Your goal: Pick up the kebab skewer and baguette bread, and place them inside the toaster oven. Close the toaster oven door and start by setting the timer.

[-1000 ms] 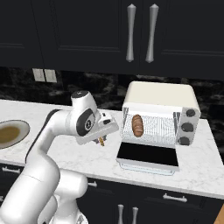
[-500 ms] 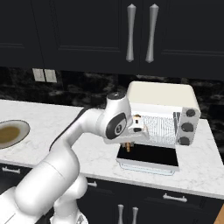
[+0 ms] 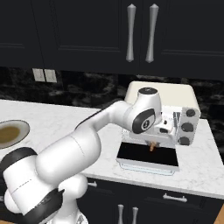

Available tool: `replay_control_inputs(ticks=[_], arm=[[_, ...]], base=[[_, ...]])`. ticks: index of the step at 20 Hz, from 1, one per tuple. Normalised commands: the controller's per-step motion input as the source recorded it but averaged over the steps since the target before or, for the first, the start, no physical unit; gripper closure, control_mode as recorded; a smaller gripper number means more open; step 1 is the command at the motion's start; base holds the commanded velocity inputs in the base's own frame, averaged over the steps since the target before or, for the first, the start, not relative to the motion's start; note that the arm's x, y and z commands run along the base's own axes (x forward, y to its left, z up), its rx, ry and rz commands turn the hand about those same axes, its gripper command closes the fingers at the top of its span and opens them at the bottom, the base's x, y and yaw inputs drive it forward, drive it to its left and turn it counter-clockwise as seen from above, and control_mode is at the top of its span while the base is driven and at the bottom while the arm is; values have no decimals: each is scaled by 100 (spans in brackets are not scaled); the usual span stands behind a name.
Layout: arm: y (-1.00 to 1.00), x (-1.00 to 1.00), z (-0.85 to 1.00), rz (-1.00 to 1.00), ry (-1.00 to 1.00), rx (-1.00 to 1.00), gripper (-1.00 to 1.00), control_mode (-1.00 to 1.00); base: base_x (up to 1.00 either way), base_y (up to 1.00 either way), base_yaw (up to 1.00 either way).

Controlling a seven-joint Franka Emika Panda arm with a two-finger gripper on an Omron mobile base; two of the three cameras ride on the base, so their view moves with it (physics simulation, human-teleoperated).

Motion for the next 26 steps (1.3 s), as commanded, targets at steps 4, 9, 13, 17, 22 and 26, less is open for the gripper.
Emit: replay_control_inputs(ticks=[4, 9, 13, 17, 22, 26], arm=[[-3, 22, -20, -1, -3, 0, 100, -100], [0, 44, -20, 0, -2, 0, 100, -100], [0, 40, -35, 0, -1, 0, 100, -100], [-2, 33, -26, 1, 0, 0, 100, -100], [-14, 22, -14, 5, 0, 0, 100, -100], [-37, 3, -5, 8, 0, 0, 100, -100]], base=[[0, 0, 0], [0, 0, 0], [0, 0, 0], [0, 0, 0], [0, 0, 0], [0, 0, 0]])
